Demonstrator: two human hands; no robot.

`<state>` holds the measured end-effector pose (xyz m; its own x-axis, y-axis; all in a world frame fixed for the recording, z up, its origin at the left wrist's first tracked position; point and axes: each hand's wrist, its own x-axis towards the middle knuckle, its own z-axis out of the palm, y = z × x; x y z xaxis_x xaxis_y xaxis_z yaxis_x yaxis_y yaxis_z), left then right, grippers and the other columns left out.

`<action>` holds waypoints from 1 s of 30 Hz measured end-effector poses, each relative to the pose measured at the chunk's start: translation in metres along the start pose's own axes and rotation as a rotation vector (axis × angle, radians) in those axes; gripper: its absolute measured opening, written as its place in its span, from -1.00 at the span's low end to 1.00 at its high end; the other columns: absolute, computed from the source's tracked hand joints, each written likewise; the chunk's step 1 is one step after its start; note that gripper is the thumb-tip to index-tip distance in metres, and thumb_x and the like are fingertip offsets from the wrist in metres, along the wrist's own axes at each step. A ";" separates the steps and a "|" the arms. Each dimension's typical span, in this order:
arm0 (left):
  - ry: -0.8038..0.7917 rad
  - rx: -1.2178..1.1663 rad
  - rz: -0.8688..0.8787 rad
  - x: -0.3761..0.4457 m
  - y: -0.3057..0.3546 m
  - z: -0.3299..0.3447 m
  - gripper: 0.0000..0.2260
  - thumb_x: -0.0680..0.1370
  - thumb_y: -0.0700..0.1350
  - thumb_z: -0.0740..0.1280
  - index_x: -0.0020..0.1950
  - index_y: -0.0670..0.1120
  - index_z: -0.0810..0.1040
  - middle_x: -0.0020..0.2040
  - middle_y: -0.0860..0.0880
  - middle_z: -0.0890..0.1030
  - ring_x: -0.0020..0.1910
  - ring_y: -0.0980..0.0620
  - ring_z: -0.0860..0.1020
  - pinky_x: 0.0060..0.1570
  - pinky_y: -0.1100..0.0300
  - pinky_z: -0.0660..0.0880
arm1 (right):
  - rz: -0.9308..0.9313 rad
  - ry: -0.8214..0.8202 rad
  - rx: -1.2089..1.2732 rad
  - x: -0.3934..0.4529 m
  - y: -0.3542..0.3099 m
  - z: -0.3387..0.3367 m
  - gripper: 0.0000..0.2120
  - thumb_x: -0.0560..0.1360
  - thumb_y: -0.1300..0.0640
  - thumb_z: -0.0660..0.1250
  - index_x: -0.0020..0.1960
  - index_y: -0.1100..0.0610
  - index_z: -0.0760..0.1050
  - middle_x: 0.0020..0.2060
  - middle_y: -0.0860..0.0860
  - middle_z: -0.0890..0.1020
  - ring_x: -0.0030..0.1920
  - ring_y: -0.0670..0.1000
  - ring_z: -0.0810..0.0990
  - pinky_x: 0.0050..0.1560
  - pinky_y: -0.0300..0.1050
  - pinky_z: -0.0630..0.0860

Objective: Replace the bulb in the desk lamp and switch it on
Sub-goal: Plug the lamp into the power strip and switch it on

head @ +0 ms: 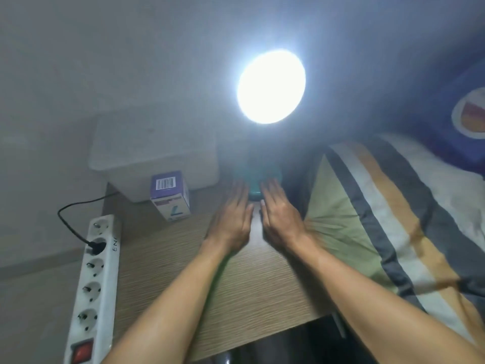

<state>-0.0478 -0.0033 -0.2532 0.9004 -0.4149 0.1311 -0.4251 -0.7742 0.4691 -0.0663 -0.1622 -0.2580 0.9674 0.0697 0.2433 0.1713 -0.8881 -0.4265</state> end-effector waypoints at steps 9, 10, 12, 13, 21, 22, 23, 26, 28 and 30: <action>0.020 -0.011 0.011 0.001 -0.002 0.000 -0.49 0.74 0.00 0.03 0.66 -0.17 0.11 0.68 -0.14 0.07 0.68 -0.04 -0.01 0.65 0.01 -0.02 | -0.015 0.033 -0.015 0.002 0.001 0.000 -0.48 0.62 0.09 0.01 0.52 0.30 0.28 0.49 0.26 0.35 0.53 0.23 0.24 0.54 0.03 0.20; 0.020 -0.010 0.010 0.001 -0.002 0.000 -0.48 0.74 0.00 0.03 0.66 -0.17 0.11 0.68 -0.15 0.07 0.68 -0.04 -0.01 0.65 0.00 0.00 | -0.018 0.035 -0.020 0.002 0.001 0.000 -0.48 0.62 0.09 0.01 0.51 0.31 0.29 0.48 0.27 0.36 0.52 0.24 0.26 0.54 0.03 0.19; 0.021 -0.007 0.007 0.001 -0.003 0.001 -0.48 0.73 0.02 0.01 0.67 -0.16 0.11 0.68 -0.15 0.07 0.68 -0.05 -0.01 0.65 0.01 0.00 | -0.027 0.044 -0.033 0.003 0.001 0.001 -0.48 0.62 0.11 0.02 0.50 0.33 0.31 0.46 0.28 0.38 0.51 0.26 0.28 0.54 0.01 0.16; 0.021 -0.006 0.006 0.001 -0.003 0.002 -0.47 0.73 0.03 0.00 0.66 -0.16 0.11 0.68 -0.15 0.08 0.68 -0.05 -0.01 0.65 0.01 0.00 | -0.031 0.051 -0.037 0.003 0.001 0.001 -0.49 0.62 0.11 0.03 0.49 0.33 0.31 0.46 0.29 0.39 0.51 0.26 0.29 0.53 0.00 0.15; 0.026 -0.002 0.007 0.001 -0.004 0.003 -0.47 0.73 0.05 -0.03 0.67 -0.14 0.09 0.69 -0.12 0.06 0.68 -0.02 -0.04 0.65 -0.01 0.00 | -0.045 0.072 -0.041 0.004 0.005 0.006 -0.50 0.62 0.12 0.02 0.49 0.31 0.32 0.45 0.25 0.40 0.49 0.24 0.31 0.54 0.03 0.19; 0.027 0.002 0.006 0.001 -0.003 0.002 -0.47 0.73 0.05 -0.03 0.67 -0.14 0.09 0.69 -0.13 0.06 0.68 -0.02 -0.04 0.65 0.00 0.00 | -0.050 0.074 -0.044 0.005 0.006 0.006 -0.51 0.62 0.12 0.02 0.48 0.32 0.33 0.44 0.26 0.42 0.48 0.25 0.33 0.53 0.06 0.21; 0.027 0.007 0.004 0.001 -0.003 0.002 -0.47 0.73 0.05 -0.03 0.67 -0.14 0.09 0.69 -0.13 0.06 0.68 -0.02 -0.04 0.65 0.00 -0.01 | -0.054 0.077 -0.047 0.005 0.006 0.006 -0.51 0.62 0.13 0.03 0.48 0.32 0.34 0.43 0.26 0.43 0.47 0.25 0.35 0.52 0.07 0.23; 0.030 0.008 0.004 0.001 -0.002 0.001 -0.48 0.74 0.03 -0.01 0.67 -0.15 0.09 0.69 -0.13 0.05 0.68 -0.02 -0.04 0.66 0.03 -0.03 | -0.059 0.086 -0.052 0.006 0.006 0.006 -0.52 0.61 0.14 0.05 0.47 0.32 0.35 0.42 0.25 0.44 0.45 0.25 0.36 0.51 0.08 0.25; 0.028 0.007 0.002 0.001 -0.002 0.001 -0.48 0.75 0.03 -0.01 0.67 -0.14 0.08 0.69 -0.12 0.05 0.68 -0.02 -0.05 0.66 0.04 -0.04 | -0.062 0.100 -0.052 0.006 0.006 0.005 -0.53 0.61 0.15 0.07 0.46 0.32 0.36 0.41 0.25 0.45 0.44 0.25 0.37 0.51 0.07 0.25; 0.031 0.005 0.005 0.001 -0.002 0.001 -0.48 0.74 0.03 -0.01 0.67 -0.14 0.09 0.69 -0.13 0.06 0.68 -0.02 -0.04 0.66 0.04 -0.03 | -0.063 0.106 -0.054 0.006 0.006 0.004 -0.53 0.61 0.15 0.07 0.46 0.31 0.36 0.40 0.25 0.45 0.43 0.25 0.38 0.50 0.07 0.27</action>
<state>-0.0460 -0.0027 -0.2552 0.9006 -0.4039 0.1604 -0.4300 -0.7746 0.4638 -0.0591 -0.1649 -0.2630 0.9293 0.0804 0.3604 0.2182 -0.9070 -0.3602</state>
